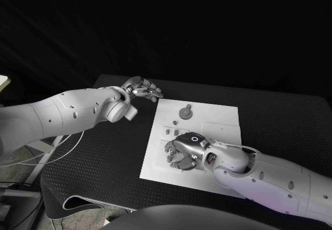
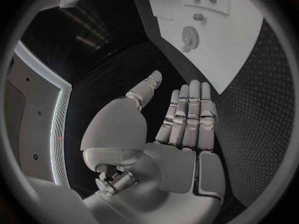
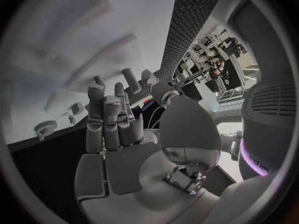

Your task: Assemble the parts on the task board

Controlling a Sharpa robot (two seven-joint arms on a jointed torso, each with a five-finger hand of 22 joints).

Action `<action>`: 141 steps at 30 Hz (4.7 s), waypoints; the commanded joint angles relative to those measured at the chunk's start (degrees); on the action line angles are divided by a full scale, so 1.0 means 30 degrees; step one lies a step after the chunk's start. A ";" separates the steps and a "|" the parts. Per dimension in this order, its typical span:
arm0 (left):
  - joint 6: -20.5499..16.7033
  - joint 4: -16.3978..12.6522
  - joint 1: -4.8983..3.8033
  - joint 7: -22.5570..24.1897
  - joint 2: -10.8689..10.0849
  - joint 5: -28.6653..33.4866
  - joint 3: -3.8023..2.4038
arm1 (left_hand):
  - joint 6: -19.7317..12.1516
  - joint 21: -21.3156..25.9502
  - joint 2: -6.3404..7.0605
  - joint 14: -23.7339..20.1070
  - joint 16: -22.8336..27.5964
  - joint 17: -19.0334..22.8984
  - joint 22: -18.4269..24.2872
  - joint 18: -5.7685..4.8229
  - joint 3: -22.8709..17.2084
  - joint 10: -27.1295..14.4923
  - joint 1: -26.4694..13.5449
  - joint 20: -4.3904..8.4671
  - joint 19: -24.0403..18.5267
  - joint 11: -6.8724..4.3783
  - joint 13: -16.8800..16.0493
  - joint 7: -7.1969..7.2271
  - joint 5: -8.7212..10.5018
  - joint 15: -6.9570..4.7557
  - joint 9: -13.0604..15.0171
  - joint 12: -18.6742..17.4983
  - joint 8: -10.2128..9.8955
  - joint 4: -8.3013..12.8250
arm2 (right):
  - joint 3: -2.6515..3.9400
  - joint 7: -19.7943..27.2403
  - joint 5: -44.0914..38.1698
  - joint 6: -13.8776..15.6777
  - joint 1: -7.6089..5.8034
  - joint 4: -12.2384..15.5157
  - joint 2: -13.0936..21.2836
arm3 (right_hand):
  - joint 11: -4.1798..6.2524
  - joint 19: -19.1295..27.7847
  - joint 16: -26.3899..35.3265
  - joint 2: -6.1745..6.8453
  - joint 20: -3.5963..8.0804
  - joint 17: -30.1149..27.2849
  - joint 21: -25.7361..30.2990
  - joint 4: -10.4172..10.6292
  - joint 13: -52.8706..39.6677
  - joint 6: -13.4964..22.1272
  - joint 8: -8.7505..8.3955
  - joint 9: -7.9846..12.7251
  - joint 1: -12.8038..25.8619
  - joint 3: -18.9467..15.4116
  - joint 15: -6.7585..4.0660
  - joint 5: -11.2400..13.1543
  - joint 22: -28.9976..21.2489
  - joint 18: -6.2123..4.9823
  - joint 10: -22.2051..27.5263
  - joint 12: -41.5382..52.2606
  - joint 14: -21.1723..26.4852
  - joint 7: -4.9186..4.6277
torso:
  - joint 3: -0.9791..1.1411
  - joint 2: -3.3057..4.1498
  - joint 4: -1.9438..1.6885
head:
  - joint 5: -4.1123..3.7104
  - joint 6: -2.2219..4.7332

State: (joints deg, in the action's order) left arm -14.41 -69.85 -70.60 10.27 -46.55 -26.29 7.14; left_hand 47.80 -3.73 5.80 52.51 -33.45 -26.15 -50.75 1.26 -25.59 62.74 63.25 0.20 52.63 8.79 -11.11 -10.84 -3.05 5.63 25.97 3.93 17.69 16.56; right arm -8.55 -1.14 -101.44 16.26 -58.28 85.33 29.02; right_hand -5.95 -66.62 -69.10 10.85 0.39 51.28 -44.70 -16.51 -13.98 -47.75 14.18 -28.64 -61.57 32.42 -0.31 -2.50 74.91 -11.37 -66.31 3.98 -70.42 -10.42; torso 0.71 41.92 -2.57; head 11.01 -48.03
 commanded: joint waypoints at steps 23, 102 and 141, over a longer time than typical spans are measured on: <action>0.0398 0.0625 0.0000 0.0632 0.0050 0.0393 0.0007 | -0.0130 -0.0092 -0.0070 0.0144 0.0205 -0.0215 0.0086 -0.0072 0.0189 0.0164 -0.0299 -0.0122 -0.0012 -0.0085 -0.0015 -0.0014 -0.0009 0.0066 -0.0057 0.0101 0.0151 -0.0095 | 0.1144 -0.1708 1.2012 -0.3905 -0.4167 0.1639 0.6069 | 0.1839 -0.0505 -0.1422 -0.1272 0.0259 0.0864 -0.0169 0.1785 -1.2200 -0.1175 0.1297 -0.1359 0.2156 -0.1447 -0.1730 -0.0239 0.0375 -0.1211 -0.1933 1.2381 -0.0411 0.1147 | 0.0092 -0.0185 0.0513 | -0.1553 0.1383; 0.0722 0.0513 0.0163 0.0628 0.0161 0.0444 0.0023 | -0.0188 -0.0088 -0.0154 0.0136 0.0399 -0.0418 0.0170 -0.0076 0.0280 0.0091 -0.0687 -0.0130 -0.0045 -0.0049 0.0017 -0.0032 -0.0011 0.0082 -0.0121 0.0030 0.0155 -0.0154 | -0.0929 -0.8318 1.2773 -0.6199 -0.2057 0.1511 0.5588 | 0.2503 -0.0931 -0.4955 -0.2541 0.1322 0.4449 -0.2220 0.2225 -1.8575 -0.3187 0.0969 -0.3299 0.6355 -0.1044 -0.2427 -0.0121 0.0374 -0.1211 -0.0456 2.0567 -0.2183 0.1852 | 0.0122 -0.0286 0.0773 | -0.1852 0.0631; 0.0769 0.0506 0.0163 0.0601 0.0108 0.0444 0.0023 | -0.0185 -0.0093 -0.0171 0.0145 0.0448 -0.0482 0.0190 -0.0071 0.0253 0.0089 -0.0700 -0.0129 -0.0049 -0.0049 0.0021 -0.0029 -0.0020 0.0080 -0.0134 0.0029 0.0169 -0.0133 | -0.0570 -0.8153 1.5679 -0.4539 -0.2548 0.2866 0.6210 | 0.2583 -0.0912 -0.4911 -0.4511 0.1130 0.4095 -0.2304 -0.0052 -1.8221 -0.3693 0.0792 -0.3410 0.6455 -0.1001 -0.2496 -0.0110 0.0334 -0.1211 -0.0462 2.0378 -0.2086 0.1948 | 0.0131 -0.0268 0.0780 | -0.1789 0.0551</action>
State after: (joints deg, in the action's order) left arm -12.82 -68.15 -70.09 11.42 -46.23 -25.31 7.24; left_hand 47.59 -3.73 5.28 52.71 -32.35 -27.54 -50.26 1.25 -25.13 62.96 61.81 0.20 52.63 8.58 -11.10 -11.04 -3.05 5.84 25.63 3.93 17.92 16.11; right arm -10.27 -25.71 -56.23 2.29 -65.94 93.91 47.79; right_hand 1.74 -69.00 -83.83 -2.05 3.77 63.59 -51.35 -16.49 -68.70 -58.30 16.46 -38.80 -42.19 29.53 -7.45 -2.65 74.91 -12.28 -67.66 65.39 -76.75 -4.58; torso 1.12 41.09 -0.22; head 5.62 -46.33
